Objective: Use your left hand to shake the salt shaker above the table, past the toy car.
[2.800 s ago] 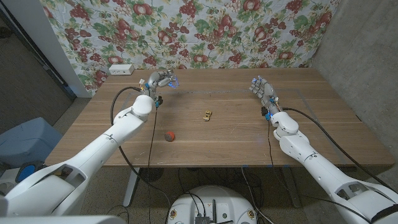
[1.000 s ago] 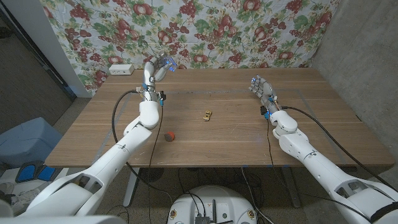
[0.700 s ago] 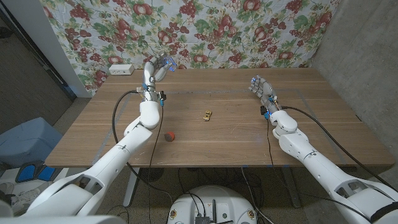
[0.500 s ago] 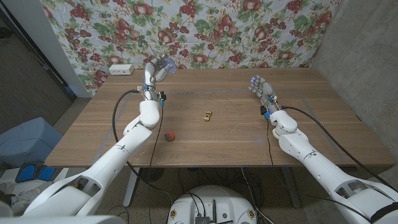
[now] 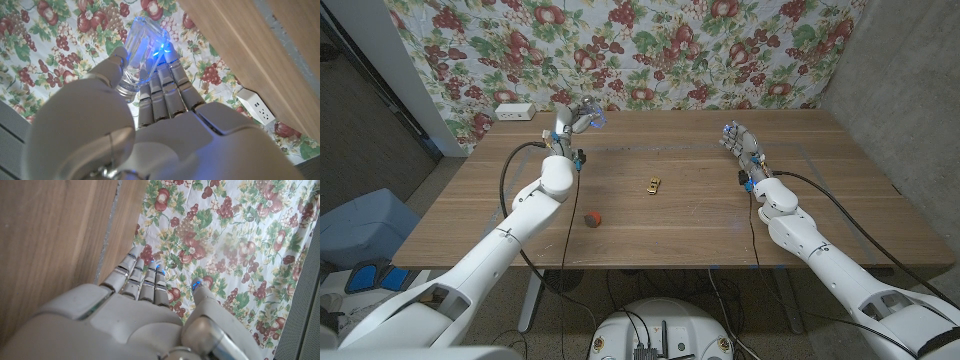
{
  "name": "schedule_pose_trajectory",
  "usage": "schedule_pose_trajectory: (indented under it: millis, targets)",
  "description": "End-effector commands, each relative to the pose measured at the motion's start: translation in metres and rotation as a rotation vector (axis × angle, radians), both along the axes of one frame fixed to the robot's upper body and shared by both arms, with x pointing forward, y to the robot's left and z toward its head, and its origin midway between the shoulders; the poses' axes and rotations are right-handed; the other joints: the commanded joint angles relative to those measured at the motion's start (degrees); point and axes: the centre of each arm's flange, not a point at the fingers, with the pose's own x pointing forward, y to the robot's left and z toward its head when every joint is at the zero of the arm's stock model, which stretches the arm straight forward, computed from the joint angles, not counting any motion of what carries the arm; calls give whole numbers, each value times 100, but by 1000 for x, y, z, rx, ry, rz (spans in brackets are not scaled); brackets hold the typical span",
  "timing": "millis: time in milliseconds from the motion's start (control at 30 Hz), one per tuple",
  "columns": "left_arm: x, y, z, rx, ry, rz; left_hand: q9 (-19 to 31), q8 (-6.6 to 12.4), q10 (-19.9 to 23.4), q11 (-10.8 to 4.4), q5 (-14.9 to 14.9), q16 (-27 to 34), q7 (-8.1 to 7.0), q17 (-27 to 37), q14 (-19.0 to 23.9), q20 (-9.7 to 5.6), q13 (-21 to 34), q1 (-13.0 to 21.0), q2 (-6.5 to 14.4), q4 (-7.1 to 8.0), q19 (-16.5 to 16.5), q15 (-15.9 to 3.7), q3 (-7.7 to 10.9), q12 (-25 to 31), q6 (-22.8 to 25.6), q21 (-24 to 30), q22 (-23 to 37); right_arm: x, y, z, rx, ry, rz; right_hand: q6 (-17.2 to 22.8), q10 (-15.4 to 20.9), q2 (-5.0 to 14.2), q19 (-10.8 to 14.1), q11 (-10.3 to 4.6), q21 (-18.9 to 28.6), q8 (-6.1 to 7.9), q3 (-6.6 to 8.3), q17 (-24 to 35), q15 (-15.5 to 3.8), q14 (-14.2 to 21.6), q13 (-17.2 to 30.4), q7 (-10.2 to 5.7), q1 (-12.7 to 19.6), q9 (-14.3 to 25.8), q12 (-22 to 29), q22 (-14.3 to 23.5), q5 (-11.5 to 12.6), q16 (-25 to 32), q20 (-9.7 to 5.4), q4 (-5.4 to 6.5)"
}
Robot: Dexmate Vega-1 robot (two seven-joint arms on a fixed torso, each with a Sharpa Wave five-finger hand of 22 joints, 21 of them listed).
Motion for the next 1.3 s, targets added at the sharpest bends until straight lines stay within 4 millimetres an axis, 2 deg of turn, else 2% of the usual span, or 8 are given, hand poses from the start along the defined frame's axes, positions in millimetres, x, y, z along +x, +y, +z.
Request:
schedule_pose_trajectory:
  millis: [33,667,1300]
  targets:
    - [-1,-3,11,73,161,-22,10,1,1716,-1323,29,-27,-501,8,443,-458,74,481,528,151,41,-1173,124,19,1422,66,9,-2,0,0,0,-3,-1,56,15,8,35,-17,-21,23,19,21,-14,42,27,20,-3,25,13,14,48,-7,-22,-32]
    - [-3,-2,13,76,146,-47,14,-39,1719,-1321,38,-67,-480,1,446,-452,77,473,521,155,21,-1162,126,-10,1433,101,-1,-3,-1,-2,6,-2,1,56,13,11,37,-12,-21,23,23,26,-4,44,28,18,-4,25,11,14,49,-10,-23,-29]
    - [-18,-5,5,-9,-225,-16,20,-84,1731,-1353,37,-94,-537,12,454,-466,81,467,535,167,-16,-1169,117,-40,1429,135,-8,-3,-1,-3,7,0,-2,54,18,10,34,-14,-22,22,25,31,-5,38,28,20,-7,26,11,14,48,-17,-23,-27]
